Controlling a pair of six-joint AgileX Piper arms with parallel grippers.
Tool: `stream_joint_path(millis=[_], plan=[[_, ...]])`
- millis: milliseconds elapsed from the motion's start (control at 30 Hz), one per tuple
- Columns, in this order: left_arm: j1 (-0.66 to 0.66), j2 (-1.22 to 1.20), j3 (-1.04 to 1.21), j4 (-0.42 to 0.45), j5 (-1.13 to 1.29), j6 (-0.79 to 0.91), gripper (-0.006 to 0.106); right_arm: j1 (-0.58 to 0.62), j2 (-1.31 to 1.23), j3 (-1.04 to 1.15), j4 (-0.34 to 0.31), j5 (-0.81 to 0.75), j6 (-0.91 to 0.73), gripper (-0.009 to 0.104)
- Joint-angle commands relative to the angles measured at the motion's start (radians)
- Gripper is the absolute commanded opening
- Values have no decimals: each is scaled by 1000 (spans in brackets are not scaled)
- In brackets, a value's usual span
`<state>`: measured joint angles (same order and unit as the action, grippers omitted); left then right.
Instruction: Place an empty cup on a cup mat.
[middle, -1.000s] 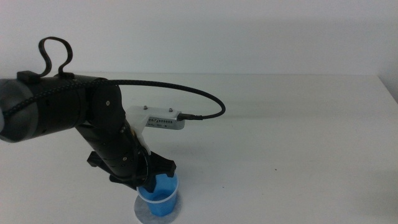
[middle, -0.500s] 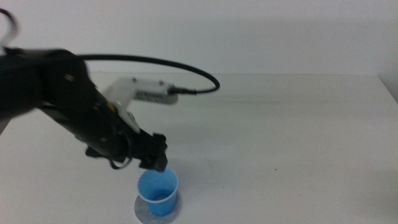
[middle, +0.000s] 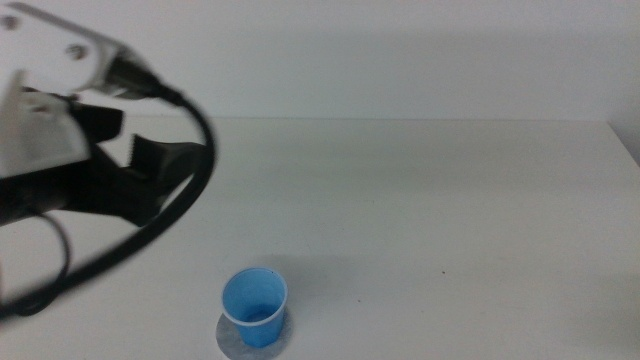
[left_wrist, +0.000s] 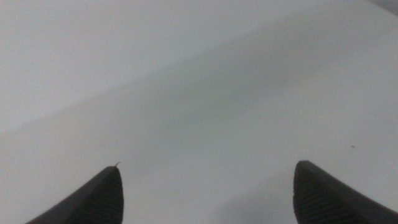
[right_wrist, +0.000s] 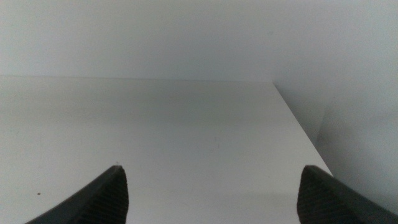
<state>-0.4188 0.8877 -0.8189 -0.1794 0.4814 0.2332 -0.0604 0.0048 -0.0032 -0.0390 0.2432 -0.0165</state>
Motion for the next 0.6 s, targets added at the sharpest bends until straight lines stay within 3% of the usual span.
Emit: stream_joint_path(millis=[0, 167, 300, 567], plan=[[1, -51, 26, 59, -32, 2, 94, 0, -5, 3, -8, -4, -6, 93], [30, -148, 87, 103, -66, 2, 94, 0, -5, 3, -8, -4, -6, 93], [177, -271, 180, 17, -79, 34, 94, 0, -5, 3, -8, -4, -6, 93], [372, -566, 374, -49, -67, 81, 94, 0, -5, 3, -8, -4, -6, 93]])
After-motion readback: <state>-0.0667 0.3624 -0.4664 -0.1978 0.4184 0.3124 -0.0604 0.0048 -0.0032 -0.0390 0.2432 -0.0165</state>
